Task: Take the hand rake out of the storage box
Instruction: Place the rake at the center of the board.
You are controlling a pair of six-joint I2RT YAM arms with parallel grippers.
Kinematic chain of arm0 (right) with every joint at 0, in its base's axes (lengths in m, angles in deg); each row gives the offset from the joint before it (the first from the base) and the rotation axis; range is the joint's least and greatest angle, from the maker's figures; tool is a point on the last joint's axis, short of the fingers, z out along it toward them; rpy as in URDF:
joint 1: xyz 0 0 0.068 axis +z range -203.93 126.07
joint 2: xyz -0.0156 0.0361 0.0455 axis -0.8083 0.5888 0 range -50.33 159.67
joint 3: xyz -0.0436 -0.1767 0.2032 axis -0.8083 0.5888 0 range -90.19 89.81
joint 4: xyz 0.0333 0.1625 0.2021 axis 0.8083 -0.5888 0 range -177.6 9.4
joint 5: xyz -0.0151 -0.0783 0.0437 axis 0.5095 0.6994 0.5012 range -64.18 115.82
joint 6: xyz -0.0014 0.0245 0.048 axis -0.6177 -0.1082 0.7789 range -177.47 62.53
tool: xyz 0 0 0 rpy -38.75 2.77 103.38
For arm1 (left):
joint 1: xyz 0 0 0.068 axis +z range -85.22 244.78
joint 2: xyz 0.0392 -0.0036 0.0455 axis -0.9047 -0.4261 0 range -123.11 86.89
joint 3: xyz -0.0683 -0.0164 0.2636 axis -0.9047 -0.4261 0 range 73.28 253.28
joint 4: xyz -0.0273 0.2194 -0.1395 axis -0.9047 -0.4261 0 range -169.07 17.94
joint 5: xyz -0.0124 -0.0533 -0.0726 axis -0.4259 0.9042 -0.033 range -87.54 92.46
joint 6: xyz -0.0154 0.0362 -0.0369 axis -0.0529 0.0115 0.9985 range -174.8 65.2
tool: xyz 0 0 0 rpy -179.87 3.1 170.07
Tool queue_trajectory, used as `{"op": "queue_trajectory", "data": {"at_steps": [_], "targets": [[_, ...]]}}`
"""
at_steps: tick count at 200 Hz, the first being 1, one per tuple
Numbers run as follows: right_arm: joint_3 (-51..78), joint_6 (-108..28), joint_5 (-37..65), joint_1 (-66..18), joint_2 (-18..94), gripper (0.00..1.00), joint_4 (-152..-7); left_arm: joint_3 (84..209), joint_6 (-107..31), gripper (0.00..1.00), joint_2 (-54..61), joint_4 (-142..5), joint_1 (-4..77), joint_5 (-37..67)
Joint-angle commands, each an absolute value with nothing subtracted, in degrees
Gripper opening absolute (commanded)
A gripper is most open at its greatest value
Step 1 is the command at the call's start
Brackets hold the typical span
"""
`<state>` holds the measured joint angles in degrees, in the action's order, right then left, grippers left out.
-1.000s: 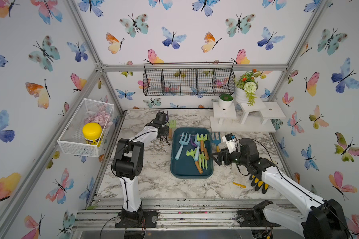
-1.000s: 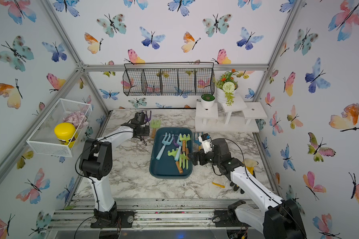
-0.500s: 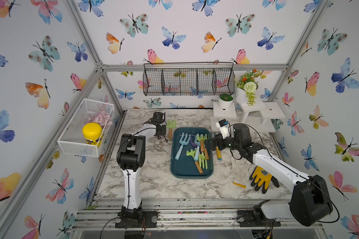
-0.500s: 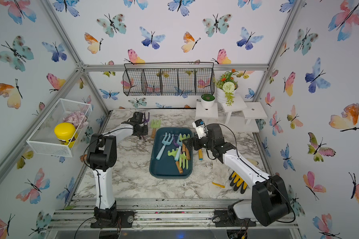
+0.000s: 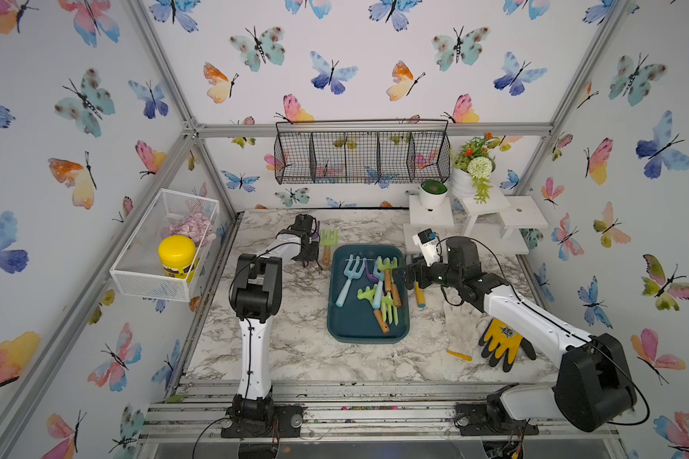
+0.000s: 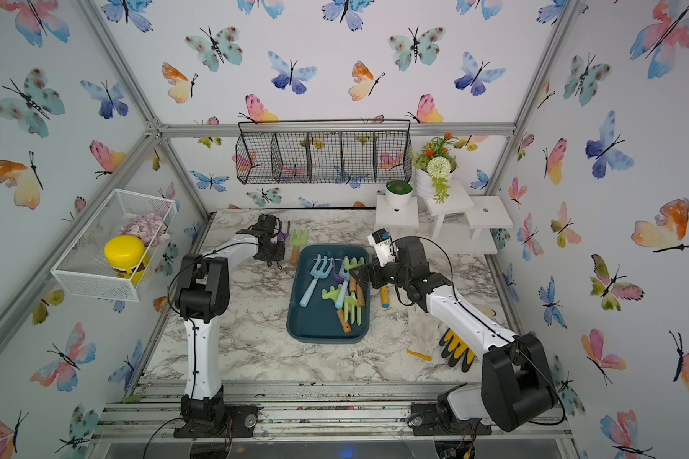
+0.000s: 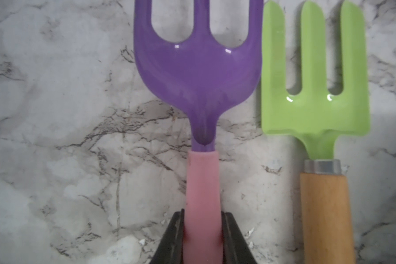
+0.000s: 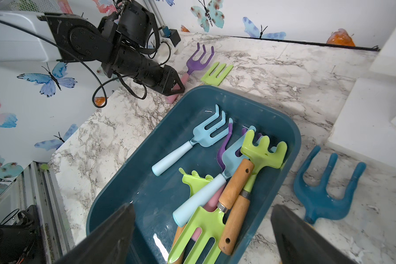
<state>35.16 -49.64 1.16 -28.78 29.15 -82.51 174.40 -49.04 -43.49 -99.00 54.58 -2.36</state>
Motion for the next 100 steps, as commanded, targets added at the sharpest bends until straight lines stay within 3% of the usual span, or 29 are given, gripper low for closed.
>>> {"op": "queue_trajectory", "data": {"at_steps": [1, 53, 100], "targets": [[35.3, -50.4, 0.4, -28.8, 28.8, 1.0, -82.3, 177.0, -49.5, 0.17, -45.6, -103.4, 54.5, -0.9], [35.8, -50.4, 0.8, -28.8, 28.0, 1.0, -82.4, 179.5, -49.1, 0.21, -47.0, -106.6, 54.3, -1.2], [35.9, -50.4, 0.5, -28.8, 27.8, 1.0, -82.5, 179.5, -49.1, 0.31, -46.4, -107.6, 54.2, -2.3]]}}
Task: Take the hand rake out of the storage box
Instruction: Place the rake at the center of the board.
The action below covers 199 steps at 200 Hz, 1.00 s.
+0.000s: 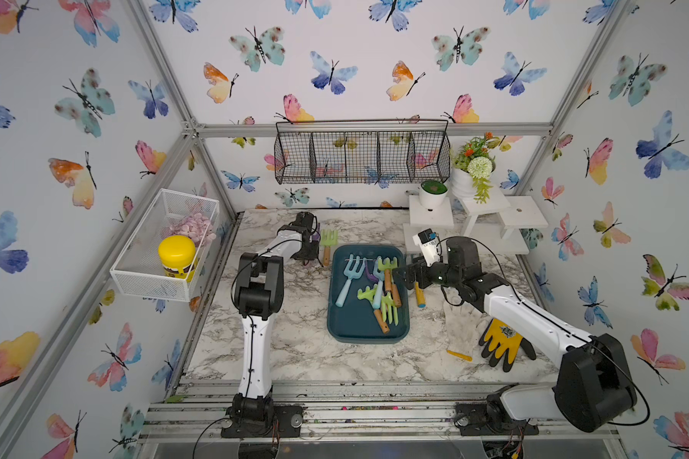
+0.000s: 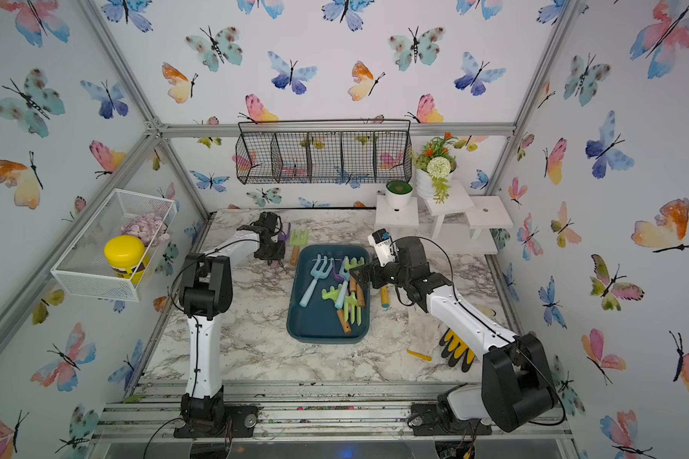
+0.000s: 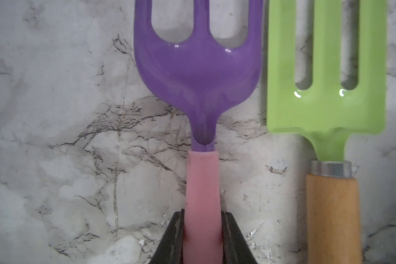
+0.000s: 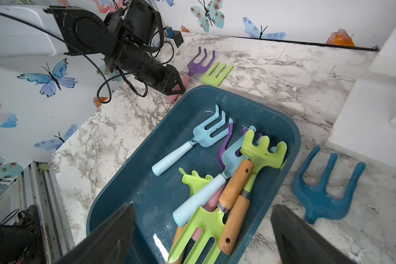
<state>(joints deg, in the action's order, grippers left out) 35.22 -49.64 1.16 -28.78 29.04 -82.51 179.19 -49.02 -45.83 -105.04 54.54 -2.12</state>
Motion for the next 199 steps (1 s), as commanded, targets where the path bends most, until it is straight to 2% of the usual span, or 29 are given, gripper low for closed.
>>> {"op": "queue_trajectory", "data": {"at_steps": [1, 16, 40, 61, 83, 97, 107, 145, 199], "targets": [[35.9, -50.4, 0.5, -28.8, 27.8, 1.0, -82.5, 179.5, -49.0, 0.31, -46.4, -107.6, 54.2, -2.3], [36.1, -50.4, 0.5, -28.8, 27.5, 1.0, -82.7, 178.8, -48.8, 0.33, -45.7, -107.1, 54.1, -2.7], [36.5, -50.3, 0.4, -28.8, 26.8, 1.0, -82.6, 177.6, -48.7, 0.43, -44.0, -105.9, 54.2, -2.6], [36.7, -50.2, 0.2, -28.8, 26.4, 1.0, -82.7, 176.9, -48.7, 0.45, -42.1, -105.3, 54.1, -2.6], [36.9, -50.2, 0.0, -28.8, 25.8, 1.0, -83.1, 173.5, -48.6, 0.78, -38.3, -101.8, 53.7, -1.3], [37.4, -50.1, 0.2, -28.8, 25.1, 1.0, -83.2, 171.6, -48.2, 0.92, -35.7, -100.1, 53.6, -0.4], [38.0, -50.0, 0.4, -28.8, 24.6, 1.0, -83.3, 170.5, -47.7, 0.98, -33.7, -99.8, 53.5, 0.2], [42.0, -49.3, 1.1, -28.8, 21.3, 1.0, -83.4, 163.3, -46.6, 0.98, -22.7, -98.2, 50.0, 1.5], [47.3, -47.5, 1.8, -28.8, 15.9, 1.0, -82.7, 152.9, -45.9, 0.98, -11.4, -97.7, 38.1, 0.9]]}}
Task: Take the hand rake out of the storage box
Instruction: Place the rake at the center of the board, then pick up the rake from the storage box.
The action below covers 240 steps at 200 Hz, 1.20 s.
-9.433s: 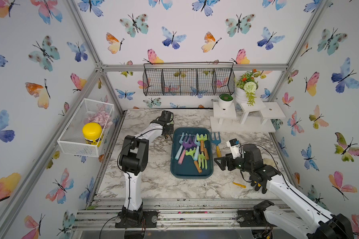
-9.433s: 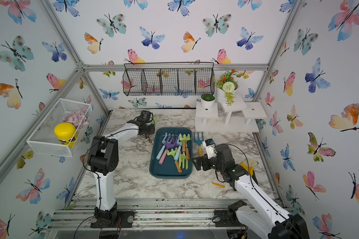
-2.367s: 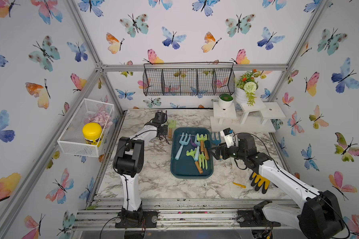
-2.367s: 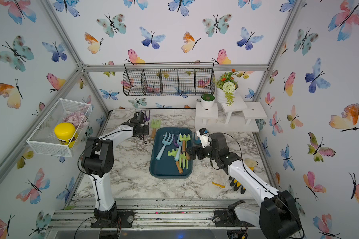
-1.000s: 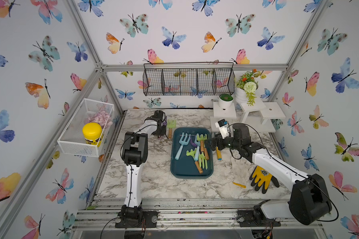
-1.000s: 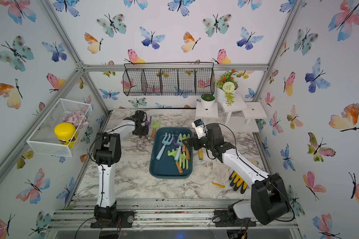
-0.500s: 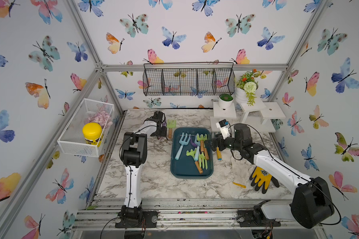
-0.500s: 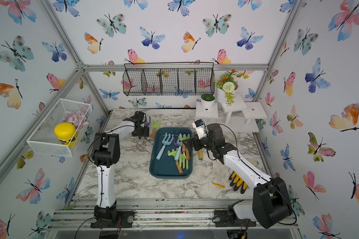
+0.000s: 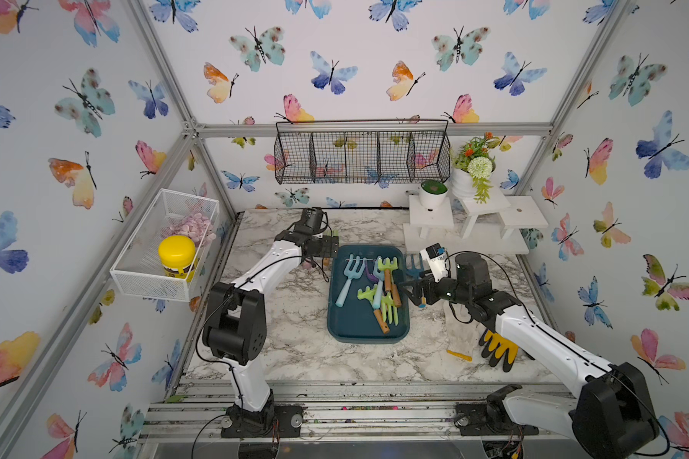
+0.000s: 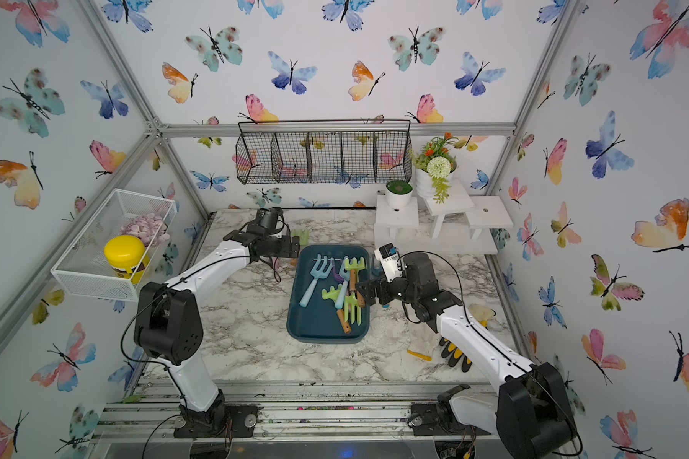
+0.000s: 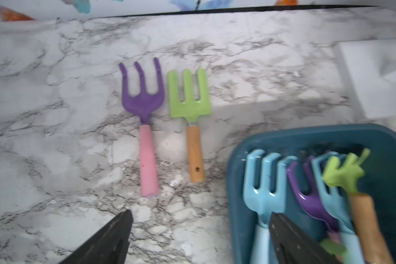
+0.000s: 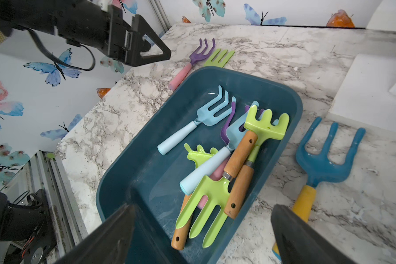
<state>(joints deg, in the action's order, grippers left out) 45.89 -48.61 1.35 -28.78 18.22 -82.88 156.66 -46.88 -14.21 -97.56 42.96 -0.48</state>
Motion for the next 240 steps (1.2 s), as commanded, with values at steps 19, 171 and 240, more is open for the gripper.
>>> {"op": "queue_trajectory", "data": {"at_steps": [19, 171, 240], "targets": [[48.3, -47.1, 1.5, -28.8, 14.4, 1.0, -82.9, 152.2, -45.2, 0.99, -11.0, -98.2, 35.3, 2.5], [51.5, -45.8, 3.6, -28.8, 8.6, 1.0, -82.4, 150.9, -44.8, 0.66, -21.2, -99.6, 31.4, -0.9], [51.4, -46.0, 3.1, -28.8, 8.8, 1.0, -82.4, 152.5, -44.0, 0.6, -27.1, -100.5, 31.1, -4.3]]}}
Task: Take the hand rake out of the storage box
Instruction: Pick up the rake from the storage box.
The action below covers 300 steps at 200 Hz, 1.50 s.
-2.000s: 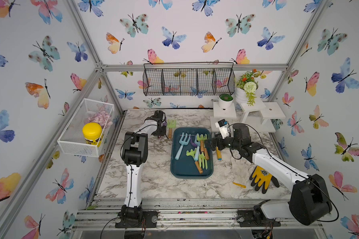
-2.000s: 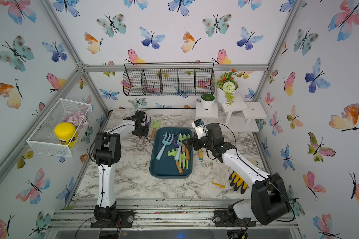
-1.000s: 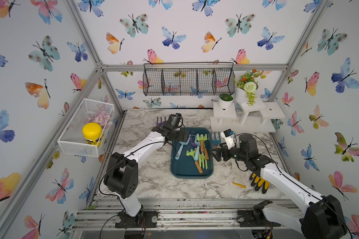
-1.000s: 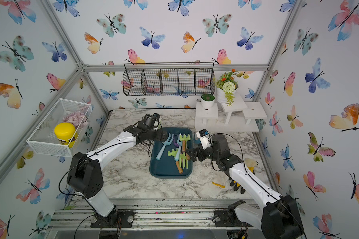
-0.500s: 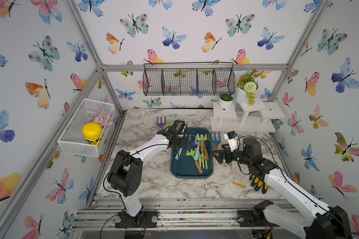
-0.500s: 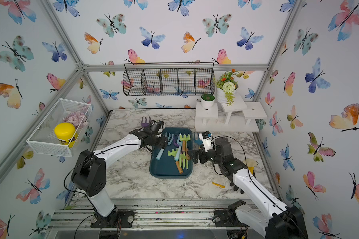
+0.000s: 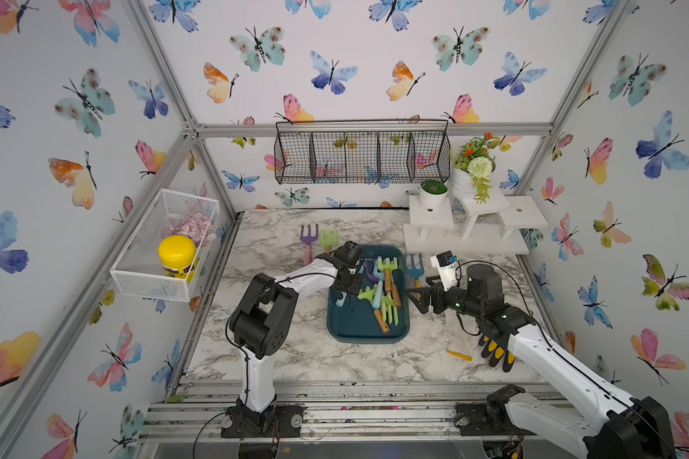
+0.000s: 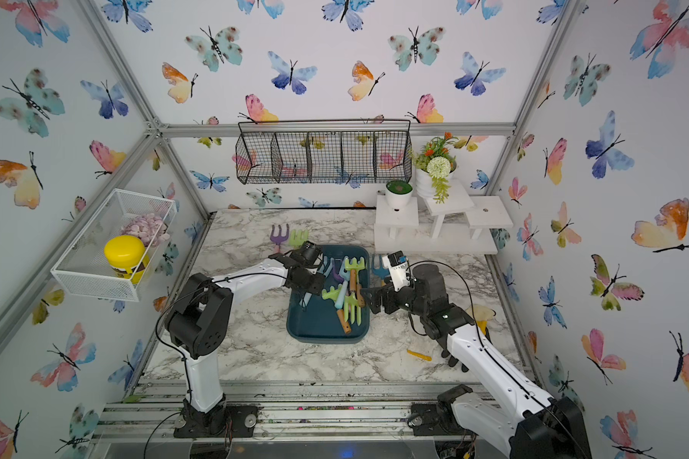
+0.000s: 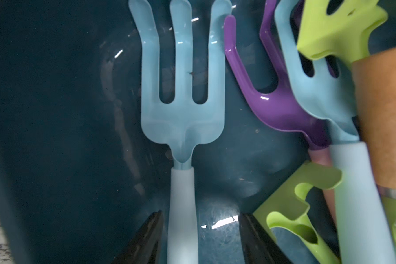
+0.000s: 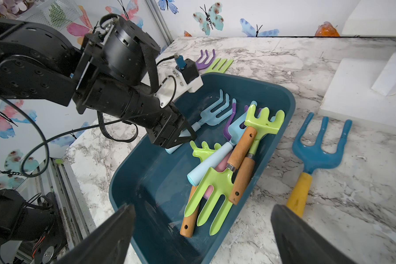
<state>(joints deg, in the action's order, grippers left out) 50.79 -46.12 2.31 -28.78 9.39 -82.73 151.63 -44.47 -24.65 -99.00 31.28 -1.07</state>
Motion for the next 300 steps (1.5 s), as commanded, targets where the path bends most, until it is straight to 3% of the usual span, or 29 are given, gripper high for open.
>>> {"op": "queue_trajectory", "data": {"at_steps": [1, 57, 74, 107, 231, 300], "targets": [[51.4, -46.0, 3.1, -28.8, 8.8, 1.0, -82.4, 152.5, -44.0, 0.6, -27.1, -100.5, 31.1, -4.3], [51.6, -45.8, 3.0, -28.8, 8.2, 1.0, -82.3, 152.6, -42.9, 0.59, -30.5, -101.5, 30.9, -4.4], [51.6, -45.8, 2.9, -28.8, 8.2, 1.0, -82.3, 152.7, -42.8, 0.47, -31.1, -101.5, 30.8, -4.3], [51.7, -45.8, 2.8, -28.8, 8.1, 1.0, -82.3, 152.9, -42.1, 0.41, -31.8, -101.8, 30.3, -4.2], [51.8, -45.7, 2.6, -28.8, 7.9, 1.0, -82.0, 152.1, -41.0, 0.49, -28.3, -105.8, 28.9, -6.5], [52.1, -45.5, 2.6, -28.8, 7.0, 1.0, -82.1, 151.8, -40.9, 0.42, -28.8, -105.6, 28.6, -5.8]]}}
